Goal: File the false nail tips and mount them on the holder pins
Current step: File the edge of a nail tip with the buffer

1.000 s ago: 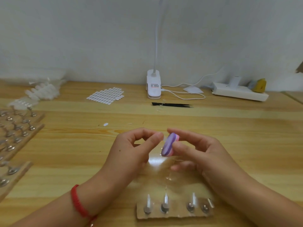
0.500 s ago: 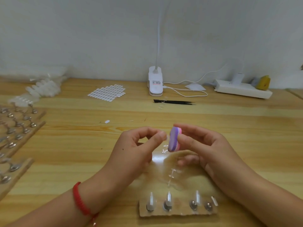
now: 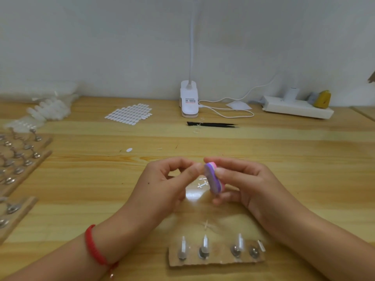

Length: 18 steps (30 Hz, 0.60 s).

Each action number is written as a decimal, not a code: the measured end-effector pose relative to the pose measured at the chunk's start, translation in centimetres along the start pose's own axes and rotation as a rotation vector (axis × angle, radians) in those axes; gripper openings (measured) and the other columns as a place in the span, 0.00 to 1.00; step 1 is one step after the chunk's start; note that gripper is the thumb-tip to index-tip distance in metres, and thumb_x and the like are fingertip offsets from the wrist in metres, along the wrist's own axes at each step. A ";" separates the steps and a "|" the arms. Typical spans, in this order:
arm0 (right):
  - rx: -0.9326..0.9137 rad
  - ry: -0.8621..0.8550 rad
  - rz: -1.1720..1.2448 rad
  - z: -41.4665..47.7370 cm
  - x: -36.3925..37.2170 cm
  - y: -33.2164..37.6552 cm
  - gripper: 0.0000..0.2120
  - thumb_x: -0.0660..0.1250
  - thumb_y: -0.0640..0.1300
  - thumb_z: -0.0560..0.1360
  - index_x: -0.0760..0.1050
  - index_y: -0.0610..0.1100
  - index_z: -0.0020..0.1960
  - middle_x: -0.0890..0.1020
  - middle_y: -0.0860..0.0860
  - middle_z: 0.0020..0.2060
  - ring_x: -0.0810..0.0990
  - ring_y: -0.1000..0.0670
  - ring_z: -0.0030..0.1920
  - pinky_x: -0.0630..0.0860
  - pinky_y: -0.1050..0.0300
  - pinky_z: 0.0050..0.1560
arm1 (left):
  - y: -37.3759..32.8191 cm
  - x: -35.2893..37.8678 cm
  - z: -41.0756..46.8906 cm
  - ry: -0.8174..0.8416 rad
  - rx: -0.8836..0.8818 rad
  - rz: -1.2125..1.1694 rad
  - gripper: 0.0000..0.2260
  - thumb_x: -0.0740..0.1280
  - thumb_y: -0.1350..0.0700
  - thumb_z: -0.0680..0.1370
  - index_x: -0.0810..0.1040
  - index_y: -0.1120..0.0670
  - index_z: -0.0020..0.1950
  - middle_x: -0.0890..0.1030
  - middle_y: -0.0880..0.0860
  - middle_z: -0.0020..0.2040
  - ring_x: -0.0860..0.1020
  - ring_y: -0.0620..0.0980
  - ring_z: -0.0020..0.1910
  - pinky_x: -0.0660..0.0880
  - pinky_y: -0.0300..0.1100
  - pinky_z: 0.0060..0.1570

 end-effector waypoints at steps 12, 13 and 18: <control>0.085 0.041 0.096 0.1 0.2 0.0 0.14 0.73 0.40 0.66 0.84 0.42 0.51 0.84 0.38 0.43 0.82 0.50 0.37 0.80 0.59 0.36 | -0.1 0.0 -0.3 0.042 0.039 -0.025 0.12 0.69 0.47 0.65 0.82 0.56 0.36 0.65 0.44 0.21 0.59 0.42 0.19 0.59 0.29 0.22; 0.092 0.058 0.088 0.1 0.1 0.0 0.13 0.74 0.39 0.67 0.84 0.42 0.52 0.84 0.38 0.45 0.82 0.49 0.38 0.80 0.59 0.36 | -0.1 0.0 -0.3 0.037 0.043 -0.027 0.12 0.69 0.47 0.65 0.82 0.55 0.35 0.65 0.44 0.20 0.59 0.42 0.19 0.59 0.29 0.22; 0.095 0.076 0.109 0.2 0.0 -0.2 0.13 0.73 0.39 0.68 0.84 0.40 0.52 0.84 0.38 0.46 0.82 0.50 0.38 0.81 0.58 0.37 | -0.1 0.0 -0.3 0.039 0.052 -0.034 0.12 0.70 0.46 0.64 0.82 0.55 0.35 0.65 0.50 0.24 0.59 0.42 0.20 0.58 0.29 0.21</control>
Point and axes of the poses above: each hand's wrist, its own z-axis towards the middle knuckle, its own x-axis out of the palm, y = z × x, the point moved 1 cm from there along z, towards the middle knuckle
